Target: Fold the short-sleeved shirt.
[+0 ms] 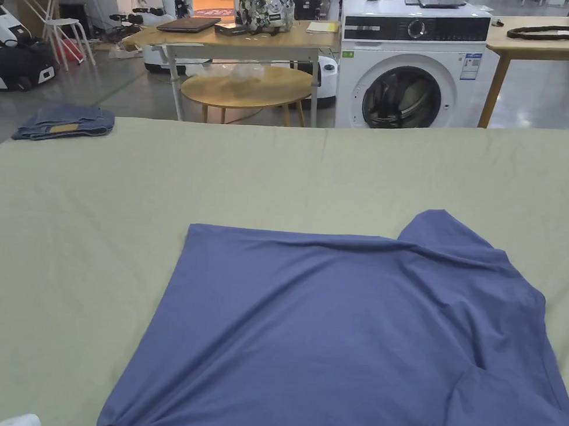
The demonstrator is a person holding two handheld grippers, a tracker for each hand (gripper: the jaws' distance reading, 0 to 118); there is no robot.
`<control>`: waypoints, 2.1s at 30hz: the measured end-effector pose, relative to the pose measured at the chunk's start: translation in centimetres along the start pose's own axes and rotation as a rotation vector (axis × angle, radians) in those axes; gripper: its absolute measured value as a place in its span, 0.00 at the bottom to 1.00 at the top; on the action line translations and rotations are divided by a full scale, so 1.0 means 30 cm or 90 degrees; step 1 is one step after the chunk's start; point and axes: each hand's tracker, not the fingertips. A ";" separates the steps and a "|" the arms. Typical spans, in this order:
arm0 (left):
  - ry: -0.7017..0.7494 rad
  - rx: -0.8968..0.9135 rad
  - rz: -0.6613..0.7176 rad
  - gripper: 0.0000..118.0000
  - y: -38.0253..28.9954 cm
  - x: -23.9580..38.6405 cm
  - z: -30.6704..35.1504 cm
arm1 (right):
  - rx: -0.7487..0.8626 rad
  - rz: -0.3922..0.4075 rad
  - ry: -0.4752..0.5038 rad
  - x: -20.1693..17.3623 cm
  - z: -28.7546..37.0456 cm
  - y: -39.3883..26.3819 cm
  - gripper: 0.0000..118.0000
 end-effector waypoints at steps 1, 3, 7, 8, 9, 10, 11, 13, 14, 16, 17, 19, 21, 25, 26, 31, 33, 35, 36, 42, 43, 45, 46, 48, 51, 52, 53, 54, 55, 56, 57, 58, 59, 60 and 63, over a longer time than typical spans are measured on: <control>0.003 -0.003 0.002 0.02 -0.005 -0.007 -0.006 | -0.005 0.006 -0.010 0.000 0.004 -0.013 0.01; 0.003 -0.008 0.002 0.02 -0.015 -0.013 0.000 | 0.004 0.012 -0.008 0.001 0.013 -0.037 0.01; 0.022 -0.012 -0.056 0.34 -0.011 0.006 0.000 | -0.022 0.101 -0.062 -0.009 0.001 -0.076 0.52; 0.043 -0.009 -0.075 0.40 -0.007 0.014 0.003 | -0.019 0.104 -0.053 -0.005 0.009 -0.086 0.51; 0.056 -0.004 -0.089 0.40 0.001 0.026 0.015 | -0.015 0.105 -0.049 -0.004 0.025 -0.089 0.52; 0.049 0.000 -0.097 0.40 0.015 0.044 0.038 | -0.005 0.102 -0.056 0.010 0.038 -0.093 0.52; 0.036 0.013 -0.104 0.40 0.029 0.061 0.064 | 0.016 0.101 -0.060 0.001 0.058 -0.086 0.52; 0.021 0.065 -0.136 0.40 0.076 0.117 0.121 | 0.063 0.108 -0.035 -0.037 0.094 -0.044 0.52; 0.009 0.090 -0.149 0.40 0.104 0.146 0.144 | 0.085 0.126 -0.024 -0.074 0.107 -0.018 0.52; -0.021 0.148 -0.184 0.40 0.170 0.214 0.191 | 0.126 0.176 -0.008 -0.151 0.103 0.053 0.52; -0.034 0.166 -0.202 0.40 0.197 0.242 0.199 | 0.136 0.197 0.003 -0.185 0.093 0.084 0.52; -0.056 0.224 -0.237 0.40 0.261 0.313 0.205 | 0.162 0.231 0.047 -0.271 0.054 0.149 0.51; -0.069 0.260 -0.264 0.40 0.312 0.364 0.181 | 0.187 0.252 0.074 -0.337 0.010 0.199 0.47; -0.088 0.271 -0.255 0.34 0.383 0.414 0.090 | 0.194 0.268 0.097 -0.442 -0.103 0.263 0.20; -0.092 0.265 -0.248 0.17 0.394 0.422 0.072 | 0.189 0.263 0.108 -0.456 -0.130 0.272 0.11; -0.044 0.227 -0.244 0.00 0.403 0.438 -0.014 | 0.156 0.284 0.067 -0.522 -0.233 0.301 0.00; -0.033 0.227 -0.247 0.00 0.402 0.432 -0.025 | 0.161 0.284 0.067 -0.528 -0.243 0.299 0.00; -0.037 0.233 -0.236 0.00 0.400 0.414 -0.014 | 0.158 0.286 0.068 -0.532 -0.240 0.298 0.00; -0.037 0.236 -0.227 0.00 0.398 0.408 -0.006 | 0.159 0.284 0.070 -0.531 -0.239 0.296 0.00; -0.053 0.224 -0.219 0.00 0.402 0.346 0.041 | 0.159 0.285 0.066 -0.525 -0.213 0.289 0.00; -0.053 0.219 -0.214 0.00 0.395 0.325 0.053 | 0.159 0.280 0.070 -0.515 -0.201 0.285 0.00; -0.052 0.209 -0.204 0.15 0.368 0.267 0.082 | 0.153 0.261 0.088 -0.490 -0.176 0.271 0.00; -0.065 0.192 -0.204 0.29 0.348 0.228 0.095 | 0.148 0.251 0.091 -0.477 -0.163 0.260 0.00; -0.043 0.163 -0.214 0.37 0.294 0.167 0.110 | 0.137 0.241 0.088 -0.449 -0.153 0.231 0.00; 0.015 0.090 -0.213 0.37 0.199 0.086 0.103 | 0.119 0.227 0.083 -0.424 -0.152 0.192 0.00; 0.017 0.064 -0.192 0.38 0.163 0.056 0.097 | 0.113 0.219 0.089 -0.413 -0.153 0.180 0.00; 0.014 0.045 -0.173 0.38 0.131 0.032 0.089 | 0.106 0.214 0.092 -0.407 -0.154 0.171 0.00; 0.010 0.030 -0.152 0.38 0.098 0.010 0.078 | 0.098 0.212 0.090 -0.410 -0.155 0.165 0.00; 0.006 0.012 -0.140 0.38 0.068 -0.005 0.061 | 0.094 0.215 0.085 -0.410 -0.157 0.156 0.00; 0.003 0.003 -0.136 0.38 0.045 -0.014 0.044 | 0.091 0.216 0.083 -0.409 -0.158 0.151 0.00; 0.002 -0.009 -0.134 0.38 0.026 -0.023 0.020 | 0.087 0.215 0.083 -0.406 -0.159 0.146 0.00; 0.000 -0.030 -0.121 0.37 0.010 -0.031 -0.010 | 0.082 0.209 0.084 -0.405 -0.159 0.149 0.00; -0.012 -0.048 -0.108 0.37 0.000 -0.041 -0.035 | 0.078 0.202 0.088 -0.402 -0.158 0.148 0.00; -0.015 -0.067 -0.088 0.36 -0.016 -0.055 -0.063 | 0.076 0.196 0.091 -0.398 -0.154 0.148 0.00; 0.026 -0.066 -0.094 0.10 -0.056 -0.060 -0.096 | 0.078 0.191 0.083 -0.377 -0.128 0.144 0.00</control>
